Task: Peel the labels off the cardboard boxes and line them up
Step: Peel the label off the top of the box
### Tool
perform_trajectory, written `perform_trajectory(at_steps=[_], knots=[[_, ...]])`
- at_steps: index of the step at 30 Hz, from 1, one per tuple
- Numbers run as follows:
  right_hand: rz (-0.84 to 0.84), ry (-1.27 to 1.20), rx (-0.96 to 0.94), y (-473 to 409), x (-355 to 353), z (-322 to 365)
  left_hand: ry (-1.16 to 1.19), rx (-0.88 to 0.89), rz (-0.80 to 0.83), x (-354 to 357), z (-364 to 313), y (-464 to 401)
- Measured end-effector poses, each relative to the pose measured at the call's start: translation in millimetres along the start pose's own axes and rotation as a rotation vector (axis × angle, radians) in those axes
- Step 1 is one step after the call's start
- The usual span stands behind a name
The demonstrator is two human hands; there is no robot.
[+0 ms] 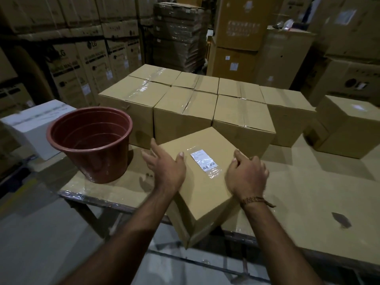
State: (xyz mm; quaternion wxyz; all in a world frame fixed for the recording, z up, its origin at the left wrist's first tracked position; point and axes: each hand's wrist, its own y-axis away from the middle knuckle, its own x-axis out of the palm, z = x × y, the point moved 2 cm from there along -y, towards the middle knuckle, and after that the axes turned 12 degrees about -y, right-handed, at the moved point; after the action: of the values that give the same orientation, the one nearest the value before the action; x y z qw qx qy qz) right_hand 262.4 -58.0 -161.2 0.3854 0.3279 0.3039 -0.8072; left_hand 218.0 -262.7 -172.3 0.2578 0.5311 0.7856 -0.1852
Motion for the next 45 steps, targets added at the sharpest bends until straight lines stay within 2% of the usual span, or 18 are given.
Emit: perform_trajectory(at_steps=[3, 6, 11, 14, 18, 20, 22, 25, 30, 38, 45], knots=[[-0.058, 0.043, 0.095, 7.3, 3.7, 5.3, 0.039, 0.081, 0.059, 1.4, -6.0, -5.6], [-0.057, 0.148, 0.159, 14.5, 4.2, 13.8, -0.083, 0.221, 0.131, 2.6, -2.4, -23.3], [0.008, 0.371, 0.068, 18.6, -8.8, 28.8, -0.300, 0.376, 0.234, -4.5, 0.0, -54.2], [0.093, 0.422, 0.043, 10.1, -17.4, 37.0, -0.390, 0.452, 0.296, -9.1, -5.0, -68.4], [0.085, 0.311, -0.034, -8.3, -21.4, 43.0, -0.400, 0.483, 0.313, -12.0, -7.9, -72.6], [0.161, 0.028, -0.096, -21.1, -14.8, 44.3, -0.373, 0.494, 0.307, -14.2, -7.3, -71.7], [0.266, -0.142, -0.149, -31.8, -5.4, 47.3, -0.365, 0.494, 0.315, -15.9, -6.8, -71.0], [0.321, -0.126, -0.224, -42.4, 9.7, 51.1, -0.351, 0.482, 0.333, -17.0, -6.7, -71.7], [0.279, 0.003, -0.250, -55.6, 29.1, 54.9, -0.328, 0.465, 0.328, -14.1, -3.0, -73.0], [0.154, -0.156, -0.276, -51.6, 40.5, 43.4, -0.278, 0.457, 0.322, -10.4, 6.0, -72.3], [0.116, -0.127, -0.303, -49.8, 41.6, 45.0, -0.256, 0.435, 0.328, -11.4, 5.4, -68.2]])
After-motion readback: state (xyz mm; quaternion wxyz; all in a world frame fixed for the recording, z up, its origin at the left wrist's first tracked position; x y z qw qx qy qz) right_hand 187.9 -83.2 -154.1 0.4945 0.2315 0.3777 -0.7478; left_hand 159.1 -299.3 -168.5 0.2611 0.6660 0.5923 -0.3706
